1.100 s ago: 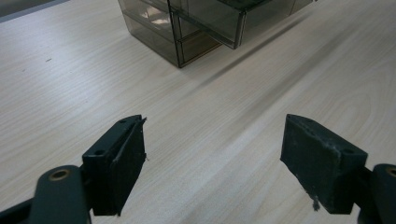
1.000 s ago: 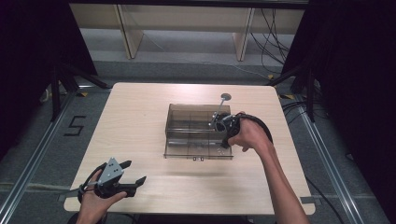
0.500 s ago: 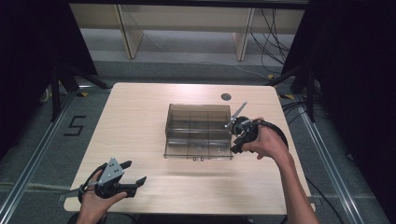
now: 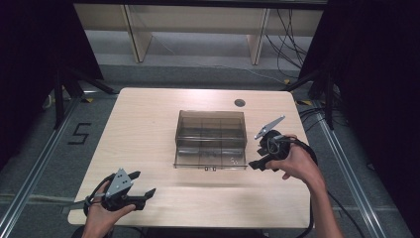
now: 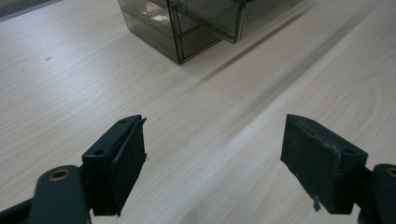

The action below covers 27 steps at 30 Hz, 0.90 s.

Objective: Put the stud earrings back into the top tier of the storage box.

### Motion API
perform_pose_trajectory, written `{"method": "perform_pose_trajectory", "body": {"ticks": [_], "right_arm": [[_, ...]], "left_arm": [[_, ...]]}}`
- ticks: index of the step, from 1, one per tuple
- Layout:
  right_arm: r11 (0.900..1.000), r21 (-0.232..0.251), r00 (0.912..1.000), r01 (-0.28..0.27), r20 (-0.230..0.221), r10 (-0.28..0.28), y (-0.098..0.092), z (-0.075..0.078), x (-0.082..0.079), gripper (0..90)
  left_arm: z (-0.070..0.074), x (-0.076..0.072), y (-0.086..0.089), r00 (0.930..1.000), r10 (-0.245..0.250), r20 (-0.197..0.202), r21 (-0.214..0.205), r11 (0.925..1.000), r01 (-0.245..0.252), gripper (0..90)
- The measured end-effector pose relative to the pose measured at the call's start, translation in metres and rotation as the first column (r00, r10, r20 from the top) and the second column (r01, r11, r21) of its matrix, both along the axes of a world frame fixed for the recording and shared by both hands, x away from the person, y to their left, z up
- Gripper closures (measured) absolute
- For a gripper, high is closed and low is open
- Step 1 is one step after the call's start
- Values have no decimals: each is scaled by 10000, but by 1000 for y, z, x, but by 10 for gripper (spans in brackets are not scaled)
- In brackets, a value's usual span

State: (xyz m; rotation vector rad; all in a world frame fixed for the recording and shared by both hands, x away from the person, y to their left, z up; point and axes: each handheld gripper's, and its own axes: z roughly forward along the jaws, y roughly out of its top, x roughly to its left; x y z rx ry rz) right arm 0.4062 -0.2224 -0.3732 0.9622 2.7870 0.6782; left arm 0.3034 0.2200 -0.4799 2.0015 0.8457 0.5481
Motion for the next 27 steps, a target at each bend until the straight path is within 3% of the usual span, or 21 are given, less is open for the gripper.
{"method": "perform_pose_trajectory", "body": {"ticks": [4, 8, 12, 13, 14, 19, 22, 23, 27], "right_arm": [[9997, 237, 9999, 11, 117, -14, -3, -4, -6, 342], [9977, 393, 9985, 548, -55, -546, -4, -5, -15, 309], [9971, 417, 9979, 639, 8, -640, -7, -11, -22, 302], [9976, 563, 9991, 397, 149, -406, -8, -13, -22, 300], [9963, 565, 9978, 650, 98, -656, -8, -13, -25, 294], [9936, 916, 9976, 663, 144, -679, -12, -19, -33, 278], [9928, 1091, 9970, 500, 526, -560, -15, -24, -37, 273], [9891, 1222, 9957, 816, 345, -864, -14, -26, -40, 268], [9885, 1314, 9963, 743, 325, -792, -16, -30, -47, 254]], "left_arm": [[-1, 0, -1, 10000, -12, 68, 30, 10000, 12, 213], [0, 0, 0, 10000, 45, -10, -36, 10000, -46, 212], [0, 0, 0, 9999, -6, 134, 2, 10000, 6, 212], [0, 0, 0, 9999, 38, 115, 37, 10000, -38, 212], [0, 0, 0, 9999, 20, 119, 55, 10000, -21, 212], [1, -1, -1, 9999, 93, 93, -27, 10000, -93, 212], [1, 0, 0, 9999, 57, 114, -89, 9999, -56, 212], [1, 0, 0, 9999, 59, 112, -89, 9999, -58, 212], [1, 0, 1, 9999, 94, 124, -33, 10000, -93, 212]]}}
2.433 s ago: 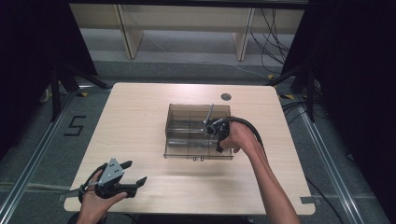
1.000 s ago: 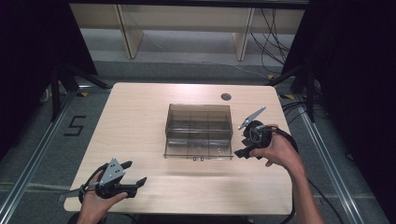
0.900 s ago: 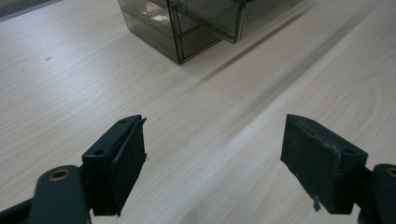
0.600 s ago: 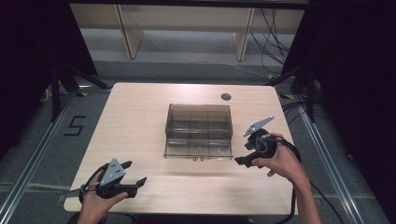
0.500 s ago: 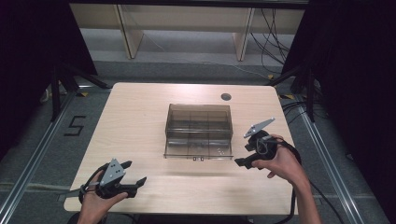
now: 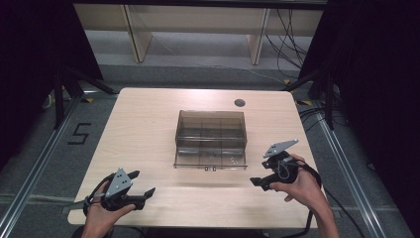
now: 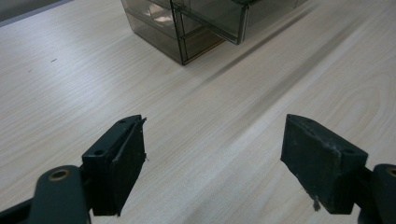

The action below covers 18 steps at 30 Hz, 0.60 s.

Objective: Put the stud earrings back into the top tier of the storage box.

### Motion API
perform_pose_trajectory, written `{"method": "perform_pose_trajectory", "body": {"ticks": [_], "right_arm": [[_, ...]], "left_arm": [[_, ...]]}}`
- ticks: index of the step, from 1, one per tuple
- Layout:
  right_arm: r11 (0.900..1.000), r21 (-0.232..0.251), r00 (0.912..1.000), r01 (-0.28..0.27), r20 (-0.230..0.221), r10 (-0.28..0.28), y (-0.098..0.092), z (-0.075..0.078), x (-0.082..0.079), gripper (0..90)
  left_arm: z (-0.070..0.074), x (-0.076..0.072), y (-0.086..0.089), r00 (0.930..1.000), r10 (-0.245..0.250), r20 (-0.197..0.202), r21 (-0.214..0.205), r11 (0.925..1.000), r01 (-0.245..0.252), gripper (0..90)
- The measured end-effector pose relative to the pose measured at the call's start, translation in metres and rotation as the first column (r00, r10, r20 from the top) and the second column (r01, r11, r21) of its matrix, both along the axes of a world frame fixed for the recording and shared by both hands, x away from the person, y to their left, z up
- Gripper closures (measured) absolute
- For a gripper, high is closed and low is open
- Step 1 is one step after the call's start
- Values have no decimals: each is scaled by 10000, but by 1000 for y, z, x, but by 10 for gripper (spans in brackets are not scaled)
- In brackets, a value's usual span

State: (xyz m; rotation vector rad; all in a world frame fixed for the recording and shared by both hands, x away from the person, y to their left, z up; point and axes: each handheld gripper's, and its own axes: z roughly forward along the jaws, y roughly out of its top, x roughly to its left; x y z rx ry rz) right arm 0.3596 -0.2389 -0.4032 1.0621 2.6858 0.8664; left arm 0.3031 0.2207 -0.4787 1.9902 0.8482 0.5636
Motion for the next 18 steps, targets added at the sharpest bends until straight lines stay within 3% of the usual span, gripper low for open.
{"method": "perform_pose_trajectory", "body": {"ticks": [2, 4, 7, 8, 9, 10, 16, 17, 18], "right_arm": [[9999, 89, 9999, 97, 54, -97, 0, -2, -2, 251], [9998, -12, 9984, -203, 521, 204, -4, -7, -1, 245], [10000, 67, 9996, 4, 283, -6, -4, -11, -4, 243], [9999, 130, 9978, -95, 656, 86, -5, -16, -4, 242], [10000, 64, 9997, -25, 257, 24, -5, -15, -6, 242], [9999, 113, 9992, -119, 379, 115, -6, -19, -7, 241], [9999, 141, 9987, -56, 513, 48, -12, -30, -12, 232], [9996, 216, 9996, 204, 206, -208, -12, -30, -15, 230], [9991, 229, 9987, 352, 366, -360, -13, -32, -15, 229]], "left_arm": [[0, -1, 0, 10000, -4, -15, -21, 10000, 4, 212], [1, 0, 0, 9999, -101, 84, -27, 9999, 101, 212], [1, 0, 1, 10000, -39, 54, -86, 10000, 40, 212], [1, 0, 2, 10000, -52, 76, -56, 10000, 53, 212], [0, -1, 1, 9999, 103, -66, -250, 9996, -105, 212], [1, 0, 2, 10000, 47, 29, -93, 9999, -47, 212], [0, -1, 0, 10000, 26, 32, -54, 10000, -26, 212], [0, -1, 0, 10000, 57, 32, -11, 10000, -57, 212], [0, -1, 0, 10000, 53, 30, -16, 10000, -53, 212]]}}
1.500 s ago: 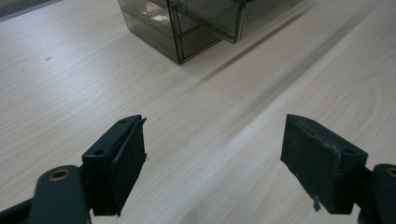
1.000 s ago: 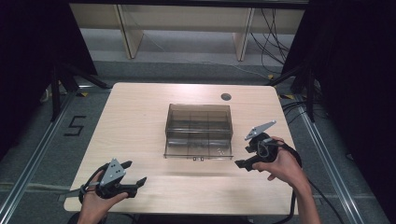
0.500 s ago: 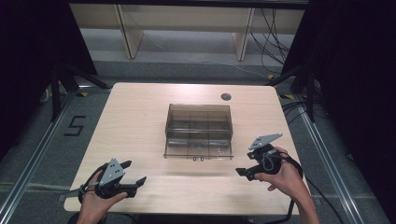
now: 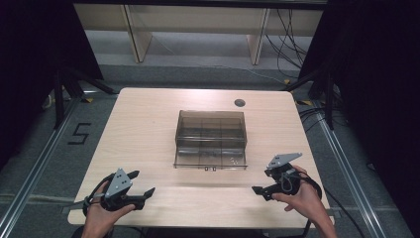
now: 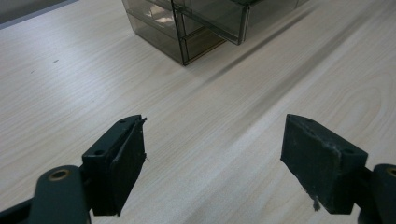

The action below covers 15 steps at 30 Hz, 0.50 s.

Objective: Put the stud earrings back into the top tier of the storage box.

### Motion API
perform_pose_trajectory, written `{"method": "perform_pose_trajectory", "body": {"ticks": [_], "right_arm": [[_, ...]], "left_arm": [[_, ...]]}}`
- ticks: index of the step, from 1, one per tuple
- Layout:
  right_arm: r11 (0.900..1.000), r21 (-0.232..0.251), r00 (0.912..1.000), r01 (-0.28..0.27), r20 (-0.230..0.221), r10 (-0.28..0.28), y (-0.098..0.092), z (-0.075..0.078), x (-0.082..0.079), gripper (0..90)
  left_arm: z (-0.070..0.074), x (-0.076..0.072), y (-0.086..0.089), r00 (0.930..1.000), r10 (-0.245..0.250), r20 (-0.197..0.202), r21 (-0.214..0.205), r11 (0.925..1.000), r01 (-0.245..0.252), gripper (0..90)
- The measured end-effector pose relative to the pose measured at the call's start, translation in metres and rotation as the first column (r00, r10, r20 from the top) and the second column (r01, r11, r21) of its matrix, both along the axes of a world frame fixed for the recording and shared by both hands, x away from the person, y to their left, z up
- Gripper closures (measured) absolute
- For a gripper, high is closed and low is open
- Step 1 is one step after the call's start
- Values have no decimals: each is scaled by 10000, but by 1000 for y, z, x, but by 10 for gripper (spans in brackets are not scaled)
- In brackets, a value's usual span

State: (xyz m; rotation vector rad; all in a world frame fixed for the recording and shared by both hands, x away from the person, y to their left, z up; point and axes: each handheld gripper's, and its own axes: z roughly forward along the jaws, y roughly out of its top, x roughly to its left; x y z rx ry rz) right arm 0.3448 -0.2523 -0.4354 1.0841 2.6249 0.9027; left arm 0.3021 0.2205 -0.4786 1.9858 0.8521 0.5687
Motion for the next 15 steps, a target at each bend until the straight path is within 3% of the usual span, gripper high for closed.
{"method": "perform_pose_trajectory", "body": {"ticks": [1, 2, 4, 5, 7, 8, 10, 12, 15], "right_arm": [[10000, -57, 9999, -11, 161, 12, 0, -2, -1, 229], [9999, -112, 10000, -68, 17, 69, -2, -1, -2, 227], [10000, 85, 10000, 40, 86, -41, -1, -4, -2, 219], [9998, -5, 9997, -210, 156, 210, -3, -4, -2, 218], [10000, 85, 10000, -16, 33, 16, -2, -3, -5, 211], [10000, 94, 9996, 23, 278, -26, -2, -6, -5, 211], [9997, 154, 9994, -167, 319, 162, -3, -5, -6, 210], [9998, 171, 9995, -113, 301, 108, -3, -5, -8, 205], [9995, 320, 9989, -29, 469, 14, -3, -6, -10, 202]], "left_arm": [[0, 0, 0, 10000, -6, 4, 3, 10000, 6, 212], [0, 0, 0, 10000, -8, 2, -14, 10000, 8, 212], [0, 1, 0, 9999, -120, 69, 113, 9999, 119, 212], [0, 0, 0, 9999, -120, 61, 106, 9999, 119, 212], [0, 1, 0, 9999, -144, 75, 98, 9998, 143, 212], [0, 0, 0, 9999, -126, 46, 59, 9999, 125, 212], [0, 1, 0, 9998, -174, 86, 227, 9996, 172, 212], [0, -1, -1, 10000, -53, 10, 55, 10000, 53, 212], [0, 0, -1, 9998, -186, 86, 172, 9997, 184, 212]]}}
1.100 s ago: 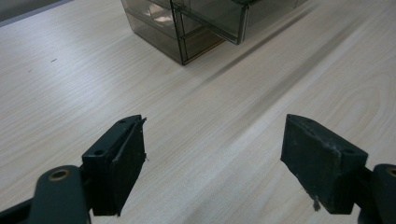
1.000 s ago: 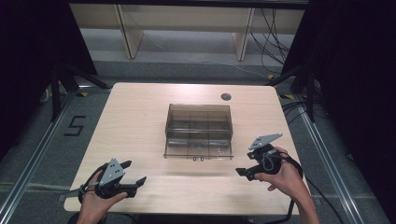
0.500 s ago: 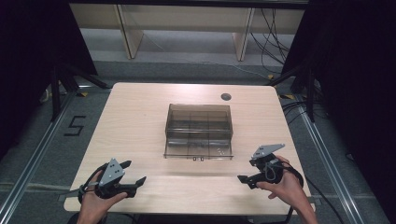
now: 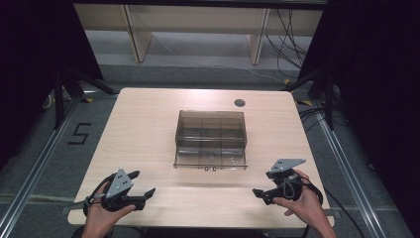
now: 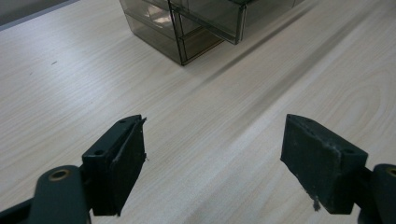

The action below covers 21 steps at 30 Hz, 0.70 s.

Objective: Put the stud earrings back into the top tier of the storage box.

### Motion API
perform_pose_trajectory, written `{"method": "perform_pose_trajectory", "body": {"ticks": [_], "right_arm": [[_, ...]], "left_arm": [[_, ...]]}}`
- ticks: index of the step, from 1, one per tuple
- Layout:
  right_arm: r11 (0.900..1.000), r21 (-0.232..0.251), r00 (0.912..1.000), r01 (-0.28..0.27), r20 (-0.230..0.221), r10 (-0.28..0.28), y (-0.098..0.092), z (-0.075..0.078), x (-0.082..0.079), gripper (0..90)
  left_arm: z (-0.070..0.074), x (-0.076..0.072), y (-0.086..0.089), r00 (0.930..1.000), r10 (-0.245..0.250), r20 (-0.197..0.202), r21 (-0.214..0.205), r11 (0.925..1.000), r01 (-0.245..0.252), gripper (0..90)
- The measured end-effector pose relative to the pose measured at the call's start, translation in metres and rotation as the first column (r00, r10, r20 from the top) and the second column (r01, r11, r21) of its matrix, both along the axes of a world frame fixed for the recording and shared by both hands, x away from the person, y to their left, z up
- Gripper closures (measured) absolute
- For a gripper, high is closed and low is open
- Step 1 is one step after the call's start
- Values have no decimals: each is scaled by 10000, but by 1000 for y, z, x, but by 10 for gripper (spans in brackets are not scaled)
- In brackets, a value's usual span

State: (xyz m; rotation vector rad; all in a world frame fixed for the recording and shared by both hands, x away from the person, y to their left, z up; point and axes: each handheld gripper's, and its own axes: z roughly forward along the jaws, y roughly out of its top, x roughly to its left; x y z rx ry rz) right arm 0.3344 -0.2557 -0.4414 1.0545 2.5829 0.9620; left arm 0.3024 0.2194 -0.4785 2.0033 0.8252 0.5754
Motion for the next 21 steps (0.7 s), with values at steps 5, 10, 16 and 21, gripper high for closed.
{"method": "perform_pose_trajectory", "body": {"ticks": [5, 10, 16, 21], "right_arm": [[10000, 85, 9999, -3, 152, 2, 0, -5, -4, 194], [10000, 48, 10000, 12, 73, -12, -2, -6, -7, 171], [9987, 333, 9991, 389, 178, -395, -3, -10, -12, 170], [9989, 371, 9991, 289, 308, -300, -5, -16, -15, 170]], "left_arm": [[1, -1, 0, 10000, 40, -38, 126, 9999, -39, 212], [0, -2, -2, 9999, 88, -109, 218, 9997, -85, 212], [1, 2, -1, 9993, -247, 291, 485, 9986, 232, 212], [0, 2, -1, 9990, -278, 337, 420, 9988, 264, 212]]}}
